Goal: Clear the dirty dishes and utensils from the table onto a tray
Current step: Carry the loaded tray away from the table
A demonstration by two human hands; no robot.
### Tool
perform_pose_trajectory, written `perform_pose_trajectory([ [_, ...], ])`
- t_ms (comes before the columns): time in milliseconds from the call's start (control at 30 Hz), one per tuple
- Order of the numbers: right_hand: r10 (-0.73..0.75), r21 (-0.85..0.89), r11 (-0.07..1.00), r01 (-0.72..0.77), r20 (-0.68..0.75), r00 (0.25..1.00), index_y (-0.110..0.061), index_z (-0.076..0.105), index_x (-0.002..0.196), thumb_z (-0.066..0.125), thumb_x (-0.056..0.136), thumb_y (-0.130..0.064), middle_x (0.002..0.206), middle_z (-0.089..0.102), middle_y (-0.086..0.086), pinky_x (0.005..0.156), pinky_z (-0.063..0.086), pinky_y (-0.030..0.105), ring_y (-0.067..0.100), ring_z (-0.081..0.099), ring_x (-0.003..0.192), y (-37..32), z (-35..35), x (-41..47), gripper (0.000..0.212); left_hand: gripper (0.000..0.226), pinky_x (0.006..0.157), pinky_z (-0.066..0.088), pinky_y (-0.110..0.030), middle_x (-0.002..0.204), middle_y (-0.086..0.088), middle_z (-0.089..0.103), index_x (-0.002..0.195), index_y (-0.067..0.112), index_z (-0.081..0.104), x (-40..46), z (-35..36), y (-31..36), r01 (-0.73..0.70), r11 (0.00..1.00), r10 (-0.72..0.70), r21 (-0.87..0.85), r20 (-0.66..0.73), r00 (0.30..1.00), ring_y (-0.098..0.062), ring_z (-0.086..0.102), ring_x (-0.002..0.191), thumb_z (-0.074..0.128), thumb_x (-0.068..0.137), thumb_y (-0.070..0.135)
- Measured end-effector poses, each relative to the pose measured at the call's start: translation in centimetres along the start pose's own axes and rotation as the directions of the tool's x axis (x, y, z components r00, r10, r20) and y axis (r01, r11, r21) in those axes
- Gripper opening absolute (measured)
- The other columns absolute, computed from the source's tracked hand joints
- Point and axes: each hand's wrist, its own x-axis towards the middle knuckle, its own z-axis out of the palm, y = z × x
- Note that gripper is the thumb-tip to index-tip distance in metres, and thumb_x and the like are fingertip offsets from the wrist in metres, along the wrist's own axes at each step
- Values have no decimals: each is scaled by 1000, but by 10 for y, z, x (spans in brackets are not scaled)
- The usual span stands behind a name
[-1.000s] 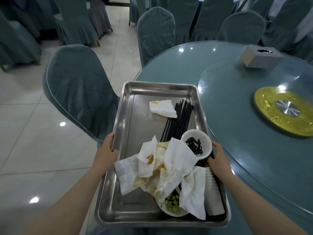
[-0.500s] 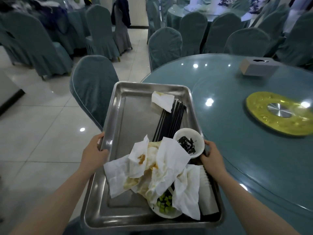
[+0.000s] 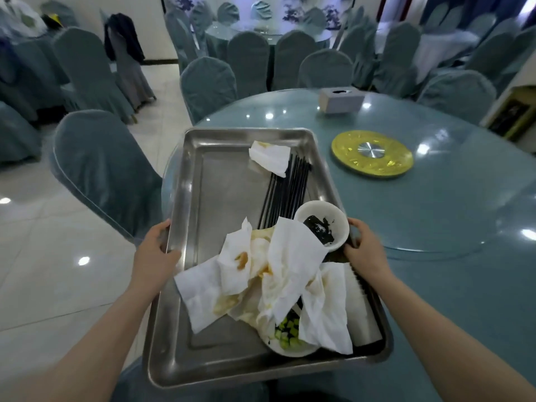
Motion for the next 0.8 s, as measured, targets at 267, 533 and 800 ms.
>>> perform_pose_trajectory([
  [267,146,7,989,-149,-261,954,-29,57,121,63,78,-6,67,52,-10,61,40,27,8,46,61,0,-88,-142,49,63,50,43,-29,87,-4,63,133,33,47,-54,6,28,-176,982,188,-70,229,955,-17,51,54,62,80,4],
  [533,276,100,961,-258,-434,858,-32,56,118,67,79,-9,97,68,2,84,54,42,25,66,91,-9,-196,-293,47,61,61,49,-36,96,-20,65,133,17,52,-133,19,107,-317,929,367,-189,394,843,-31,59,66,63,77,-6],
  [800,359,115,922,-370,-617,701,-41,57,110,68,72,-10,95,64,-12,72,47,29,14,62,90,13,-277,-423,50,59,52,49,-28,83,-11,68,123,25,56,-230,66,159,-299,885,457,-356,547,701,-21,64,60,63,75,-8],
])
